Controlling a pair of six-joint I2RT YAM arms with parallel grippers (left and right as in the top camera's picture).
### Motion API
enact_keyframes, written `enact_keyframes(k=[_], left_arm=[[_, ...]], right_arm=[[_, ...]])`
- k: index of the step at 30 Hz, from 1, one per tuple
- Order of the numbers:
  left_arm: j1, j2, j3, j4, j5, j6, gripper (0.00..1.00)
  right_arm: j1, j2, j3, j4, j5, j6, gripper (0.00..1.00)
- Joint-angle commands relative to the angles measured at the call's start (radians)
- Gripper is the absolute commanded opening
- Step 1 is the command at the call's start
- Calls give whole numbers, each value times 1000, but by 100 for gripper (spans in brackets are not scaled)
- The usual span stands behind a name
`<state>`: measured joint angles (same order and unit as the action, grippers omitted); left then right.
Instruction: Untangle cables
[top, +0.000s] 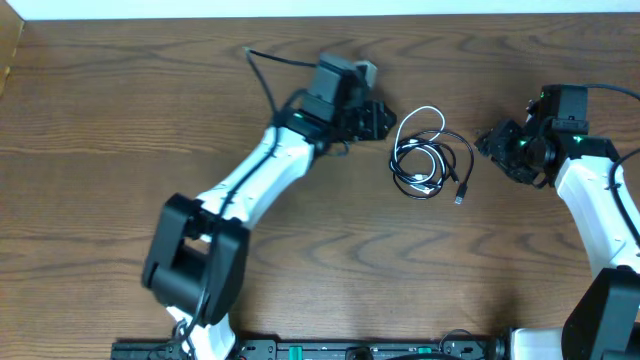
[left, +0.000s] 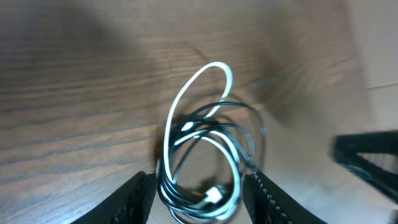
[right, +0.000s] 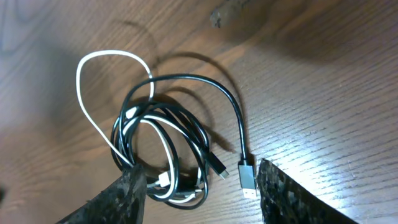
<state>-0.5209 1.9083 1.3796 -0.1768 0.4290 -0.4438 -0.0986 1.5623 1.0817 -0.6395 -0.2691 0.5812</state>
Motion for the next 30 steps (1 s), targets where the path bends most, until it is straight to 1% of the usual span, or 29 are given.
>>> enact_keyframes(k=[1,4,5,7,15,22,30], left_arm=[[-43,66,10,10,-178,14,50],[-68,112,10,17,-195,13,50],[-79,133,10,17,-195,13,46],[-90,156,10,17,-195,13,44],[-108,191,10,13,-196,13,43],[-129,196,-11,14,-303,14,40],[-166,246,-11,40,-315,43,39]], right_arm=[[1,-8,1,-9,-9,-48,54],[1,-8,1,-14,2,-48,55],[1,-8,1,-16,9,-49,56],[1,-8,1,-16,9,-64,57],[1,-8,1,-20,16,-67,59],[1,-8,1,-27,32,-68,61],[1,-8,1,-29,32,-75,59]])
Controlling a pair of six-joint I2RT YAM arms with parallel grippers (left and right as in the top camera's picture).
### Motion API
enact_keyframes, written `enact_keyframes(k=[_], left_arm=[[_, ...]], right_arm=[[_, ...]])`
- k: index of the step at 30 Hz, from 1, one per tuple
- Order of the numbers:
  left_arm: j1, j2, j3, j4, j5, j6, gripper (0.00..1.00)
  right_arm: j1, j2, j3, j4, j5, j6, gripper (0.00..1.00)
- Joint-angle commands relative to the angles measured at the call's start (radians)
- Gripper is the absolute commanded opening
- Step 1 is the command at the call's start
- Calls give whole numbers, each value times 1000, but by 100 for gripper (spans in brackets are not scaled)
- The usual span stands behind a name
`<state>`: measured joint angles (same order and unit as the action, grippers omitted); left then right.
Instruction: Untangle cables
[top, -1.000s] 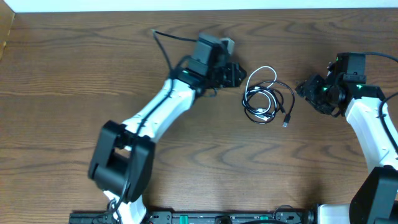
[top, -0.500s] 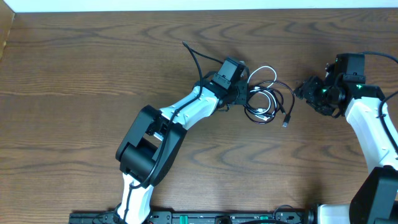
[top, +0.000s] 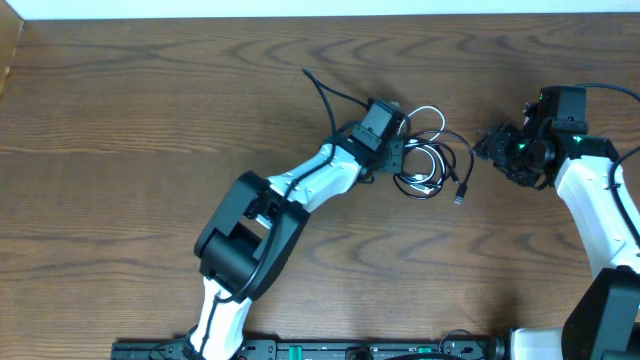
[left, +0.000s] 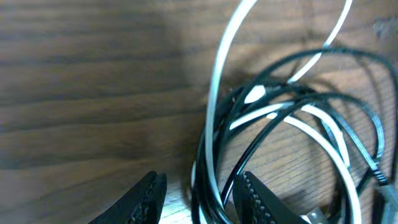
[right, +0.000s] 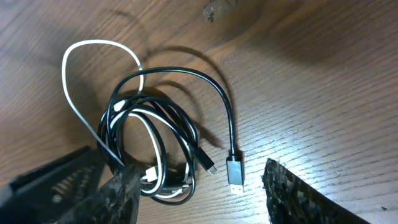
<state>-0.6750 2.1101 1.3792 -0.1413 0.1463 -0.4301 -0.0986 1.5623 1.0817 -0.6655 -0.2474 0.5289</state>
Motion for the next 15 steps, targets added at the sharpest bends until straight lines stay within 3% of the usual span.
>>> enact_keyframes(k=[1,8,10,15], left_arm=[[-12,53,-10,4,-32,30,38],[-12,73,-10,0,-32,30,24],[-12,73,-10,0,-31,30,8],[7,46,3,-3,31,33,7]], right_arm=[[1,-8,1,-5,10,-23,59],[1,-8,1,-10,10,-30,59],[1,-8,1,-11,9,-29,59],[6,-8,1,-8,-4,-39,59]])
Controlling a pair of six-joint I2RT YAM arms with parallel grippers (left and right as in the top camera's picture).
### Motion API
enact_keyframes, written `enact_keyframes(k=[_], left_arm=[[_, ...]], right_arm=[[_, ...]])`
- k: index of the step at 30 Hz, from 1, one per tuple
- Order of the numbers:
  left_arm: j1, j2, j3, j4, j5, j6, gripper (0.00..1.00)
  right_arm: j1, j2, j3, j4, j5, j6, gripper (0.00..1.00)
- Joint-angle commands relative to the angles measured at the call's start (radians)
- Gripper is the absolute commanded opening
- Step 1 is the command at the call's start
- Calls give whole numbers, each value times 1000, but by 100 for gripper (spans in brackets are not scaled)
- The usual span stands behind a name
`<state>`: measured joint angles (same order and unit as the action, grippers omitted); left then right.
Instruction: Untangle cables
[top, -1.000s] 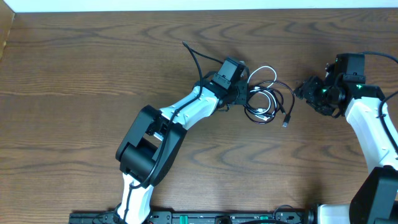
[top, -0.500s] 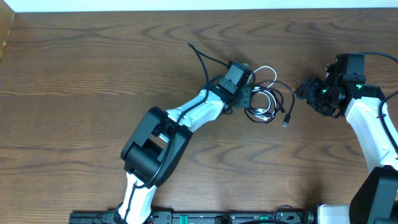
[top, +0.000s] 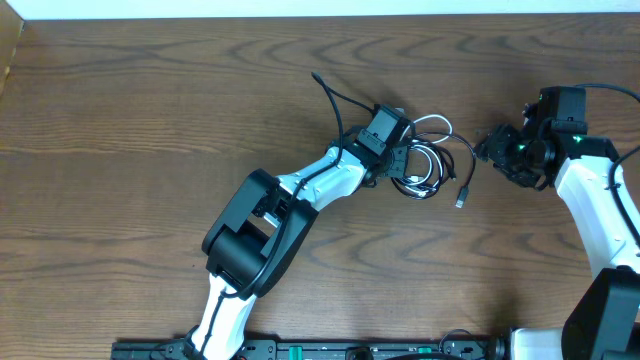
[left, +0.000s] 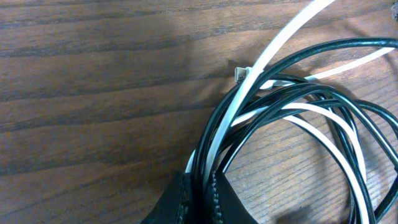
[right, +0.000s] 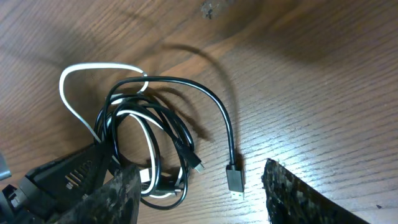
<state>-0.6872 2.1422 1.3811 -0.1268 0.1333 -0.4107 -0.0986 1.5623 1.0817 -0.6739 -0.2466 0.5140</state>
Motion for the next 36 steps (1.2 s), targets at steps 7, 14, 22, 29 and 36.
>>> enact_keyframes(k=[7,14,22,29,36], left_arm=[[130,-129,22,66,401,-113,7],[238,-237,22,149,545,-220,7],[280,-247,22,305,690,-349,8],[286,-247,22,372,748,-400,7],[286,-247,22,377,769,-439,7]], right_arm=[[9,-8,1,91,-280,-152,62],[45,-5,1,166,-375,-35,66],[159,5,1,275,-336,112,56],[217,131,1,465,-318,278,47],[238,244,1,642,-355,347,45]])
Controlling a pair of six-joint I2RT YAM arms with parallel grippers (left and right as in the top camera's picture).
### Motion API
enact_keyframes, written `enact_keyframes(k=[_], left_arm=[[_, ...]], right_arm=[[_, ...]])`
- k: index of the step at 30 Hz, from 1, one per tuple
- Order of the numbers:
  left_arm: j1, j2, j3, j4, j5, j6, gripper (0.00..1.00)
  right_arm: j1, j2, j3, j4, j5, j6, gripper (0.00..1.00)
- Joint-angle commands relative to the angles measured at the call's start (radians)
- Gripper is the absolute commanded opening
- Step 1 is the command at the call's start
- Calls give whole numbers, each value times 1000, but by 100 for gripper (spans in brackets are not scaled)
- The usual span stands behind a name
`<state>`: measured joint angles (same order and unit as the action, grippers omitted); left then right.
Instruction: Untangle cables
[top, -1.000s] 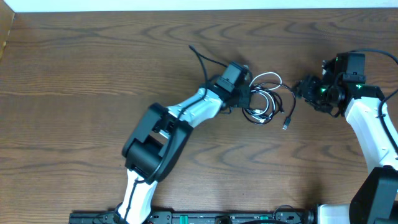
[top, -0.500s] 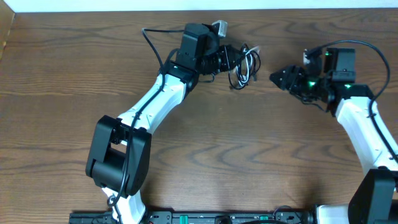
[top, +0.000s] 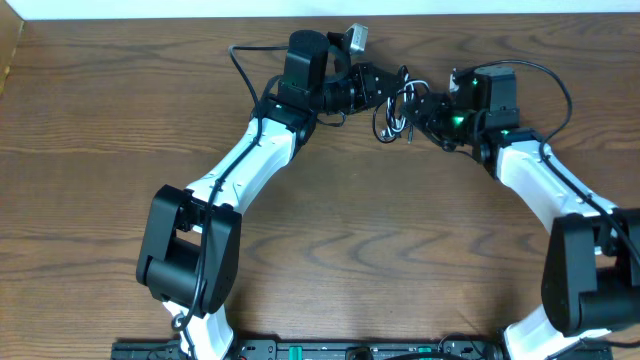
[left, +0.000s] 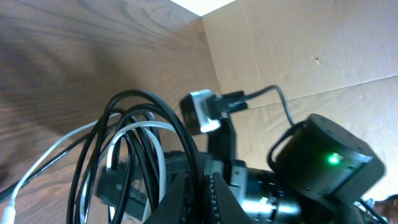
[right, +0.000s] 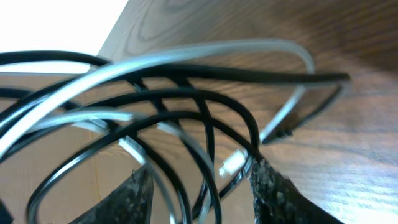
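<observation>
A tangle of black and white cables (top: 393, 108) hangs above the table near its far edge. My left gripper (top: 378, 90) is shut on black strands at the tangle's left side. In the left wrist view the jaws (left: 200, 190) pinch a black strand, and the loops (left: 134, 143) spread to the left. My right gripper (top: 425, 110) is at the tangle's right side and open. In the right wrist view several loops (right: 168, 106) cross close in front of the spread fingers (right: 268, 193).
The brown wooden table (top: 120, 200) ends at a white strip along the top. A cardboard wall (left: 298, 56) stands behind the table. A cardboard edge (top: 10, 50) shows at the far left. Each arm's own black cable arcs near its wrist.
The tangle lay on the table at centre with my left gripper shut on it. Now it is lifted and farther back. My right gripper has come from the right side up to the tangle.
First both grippers were open, one to each side of the tangle lying on the table. Then my left gripper stood open round the tangle's left strands, and after that shut on them. Now the tangle is up off the table between both grippers.
</observation>
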<state>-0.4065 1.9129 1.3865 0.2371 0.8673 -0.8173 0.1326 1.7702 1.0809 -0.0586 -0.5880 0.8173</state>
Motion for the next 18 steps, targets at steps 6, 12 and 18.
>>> enact_keyframes(k=[6,12,18], left_arm=[[20,-18,17,100,38,-103,7],[70,-19,17,262,38,-187,8],[168,-18,17,202,-4,-175,7]], right_arm=[[6,98,2,-55,31,31,33],[6,113,2,-229,119,-106,4],[6,113,2,-339,142,-176,1]])
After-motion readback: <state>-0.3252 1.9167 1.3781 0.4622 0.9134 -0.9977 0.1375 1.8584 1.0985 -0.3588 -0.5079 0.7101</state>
